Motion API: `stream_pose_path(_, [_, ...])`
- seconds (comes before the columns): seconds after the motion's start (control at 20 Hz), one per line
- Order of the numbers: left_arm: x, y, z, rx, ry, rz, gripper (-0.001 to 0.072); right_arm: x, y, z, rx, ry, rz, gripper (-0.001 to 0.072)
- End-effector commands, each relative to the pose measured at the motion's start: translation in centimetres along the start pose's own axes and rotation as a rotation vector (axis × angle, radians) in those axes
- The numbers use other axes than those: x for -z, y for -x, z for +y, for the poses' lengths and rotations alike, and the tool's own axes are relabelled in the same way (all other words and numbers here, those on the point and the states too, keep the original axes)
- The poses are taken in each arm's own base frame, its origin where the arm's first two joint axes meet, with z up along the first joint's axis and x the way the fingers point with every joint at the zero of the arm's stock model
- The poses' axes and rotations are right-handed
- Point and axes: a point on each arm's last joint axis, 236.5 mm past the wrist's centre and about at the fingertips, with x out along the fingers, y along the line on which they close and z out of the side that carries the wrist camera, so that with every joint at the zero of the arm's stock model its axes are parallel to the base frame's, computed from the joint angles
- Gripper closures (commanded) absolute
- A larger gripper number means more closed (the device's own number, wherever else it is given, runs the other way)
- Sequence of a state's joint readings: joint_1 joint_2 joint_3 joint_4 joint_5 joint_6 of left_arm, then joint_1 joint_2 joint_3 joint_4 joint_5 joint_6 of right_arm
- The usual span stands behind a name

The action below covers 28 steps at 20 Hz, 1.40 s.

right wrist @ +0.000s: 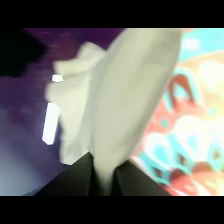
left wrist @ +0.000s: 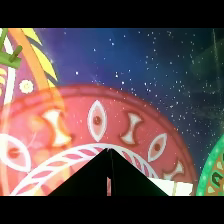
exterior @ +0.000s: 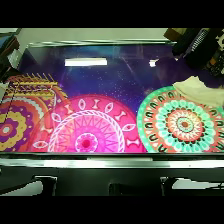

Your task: Fold the clothes and pants, and hang the long-sleeved shirts on hangers.

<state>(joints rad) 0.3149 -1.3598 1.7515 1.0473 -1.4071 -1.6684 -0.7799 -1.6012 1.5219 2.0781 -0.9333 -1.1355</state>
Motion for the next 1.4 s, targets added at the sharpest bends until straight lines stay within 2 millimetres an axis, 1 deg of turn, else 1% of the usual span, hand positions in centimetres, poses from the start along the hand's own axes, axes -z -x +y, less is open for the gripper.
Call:
stream_pose_path(0.0, [0.0,0.0,0.0,0.001,0.0,0.001,0.0692,1.7,2.8,-8.1,0.306,-0.039,0.008,0.0678])
stream_pose_path(0.1, [0.1,0.0,-0.1,0.005,0.001,0.003,0.0692,3.2,4.0,-10.2,0.39,-0.026,0.049,0.0677])
stream_pose_path(0.25, [0.4,0.0,-0.2,0.01,0.002,0.018,0.0692,4.7,6.0,-13.4,0.534,-0.005,0.107,0.0677])
stream_pose_path(0.5, [1.2,-0.1,-0.4,0.01,-0.003,0.049,0.0691,6.0,9.0,-18.5,0.768,0.059,0.18,0.0676])
stream_pose_path(0.6, [1.4,-0.3,-0.8,0.015,-0.011,0.055,0.0692,7.3,9.9,-20.9,0.862,0.068,0.233,0.0676])
stream_pose_path(0.7, [1.6,-0.5,-1.3,0.021,-0.022,0.062,0.0692,8.7,10.5,-23.1,0.932,0.068,0.282,0.0676])
stream_pose_path(0.8, [2.0,-0.7,-2.0,0.028,-0.035,0.07,0.0692,10.1,10.8,-24.7,0.976,0.068,0.321,0.0676])
stream_pose_path(1.0, [2.3,-1.0,-2.6,0.036,-0.048,0.077,0.0692,11.6,12.0,-27.3,1.051,0.087,0.344,0.0674])
stream_pose_path(1.25, [2.3,-1.0,-2.6,0.036,-0.049,0.077,0.0691,12.0,12.8,-29.1,1.118,0.114,0.358,0.0674])
stream_pose_path(1.3, [2.3,-1.0,-2.7,0.037,-0.049,0.077,0.0692,11.8,12.9,-29.3,1.13,0.122,0.352,0.0663])
stream_pose_path(1.35, [2.3,-1.0,-2.6,0.036,-0.049,0.077,0.0692,11.3,13.3,-29.6,1.15,0.137,0.339,0.0607])
